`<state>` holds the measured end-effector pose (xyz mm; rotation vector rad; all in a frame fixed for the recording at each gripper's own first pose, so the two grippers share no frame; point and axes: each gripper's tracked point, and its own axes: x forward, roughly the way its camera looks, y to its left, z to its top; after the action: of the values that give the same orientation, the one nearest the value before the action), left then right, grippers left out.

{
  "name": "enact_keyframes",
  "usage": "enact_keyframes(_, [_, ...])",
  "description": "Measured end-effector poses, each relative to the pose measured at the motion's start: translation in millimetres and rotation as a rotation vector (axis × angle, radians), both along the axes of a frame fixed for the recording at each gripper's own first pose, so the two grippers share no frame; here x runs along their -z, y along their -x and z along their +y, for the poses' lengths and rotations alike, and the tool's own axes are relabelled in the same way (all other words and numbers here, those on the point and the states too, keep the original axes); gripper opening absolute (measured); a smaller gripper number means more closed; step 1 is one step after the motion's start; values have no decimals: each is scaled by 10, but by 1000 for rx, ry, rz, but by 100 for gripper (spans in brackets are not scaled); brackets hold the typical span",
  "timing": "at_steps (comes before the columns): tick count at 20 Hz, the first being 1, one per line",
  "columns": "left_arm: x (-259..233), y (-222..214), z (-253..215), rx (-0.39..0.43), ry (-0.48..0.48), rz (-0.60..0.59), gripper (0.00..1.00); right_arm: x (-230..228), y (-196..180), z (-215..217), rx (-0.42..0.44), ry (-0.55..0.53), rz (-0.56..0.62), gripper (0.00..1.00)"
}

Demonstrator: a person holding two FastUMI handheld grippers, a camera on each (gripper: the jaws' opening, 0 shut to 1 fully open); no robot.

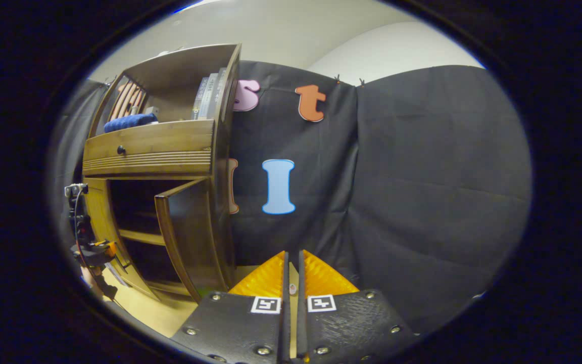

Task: Open the right door of the double-door shoe cabinet with the right hand, and open the left door with the left hand.

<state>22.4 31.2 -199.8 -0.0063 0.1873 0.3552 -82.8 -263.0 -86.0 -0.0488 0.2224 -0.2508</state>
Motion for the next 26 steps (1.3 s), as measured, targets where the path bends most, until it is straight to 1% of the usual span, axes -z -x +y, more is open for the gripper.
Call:
enact_keyframes(1, [-3, 34, 11, -1, 3, 0, 31, -3, -23, 20, -15, -2, 1, 10])
enact_keyframes(2, [-10, 74, 22, -1, 9, 1, 31, 4, -45, 33, -28, -4, 0, 5])
enact_keyframes(4, [-16, 139, 39, 8, 23, -1, 32, 22, -96, 56, -55, -10, 0, 5])
enact_keyframes(5, [-15, 161, 59, 12, 29, -1, 31, 33, -118, 72, -64, -13, 3, 9])
enact_keyframes(6, [-19, 182, 69, 14, 30, -3, 31, 33, -143, 90, -77, -18, 8, 5])
enact_keyframes(9, [-17, 256, 75, 16, 20, -1, 31, -6, -183, 162, -110, -9, 10, 5])
enact_keyframes(10, [-21, 276, 83, 19, 26, -3, 31, -41, -200, 199, -119, -7, 5, 1])
enact_keyframes(11, [-24, 287, 88, 27, 33, -9, 31, -86, -208, 231, -126, -7, 0, 1])
enact_keyframes(14, [-24, 351, 112, 52, 45, -5, 32, -213, -183, 303, -131, -1, -20, 1])
enact_keyframes(15, [-24, 368, 118, 57, 49, -4, 32, -269, -164, 341, -134, 1, -29, 5])
enact_keyframes(16, [-33, 387, 127, 62, 52, -7, 31, -304, -159, 374, -136, 5, -37, 1])
enact_keyframes(17, [-36, 405, 136, 69, 54, -8, 31, -359, -149, 408, -135, 11, -46, 1])
enact_keyframes(18, [-34, 432, 142, 78, 54, -5, 31, -394, -146, 437, -133, 17, -54, 5])
enact_keyframes(26, [-62, 706, 279, 155, 110, 23, 31, -750, -128, 822, -122, 48, -119, 5])
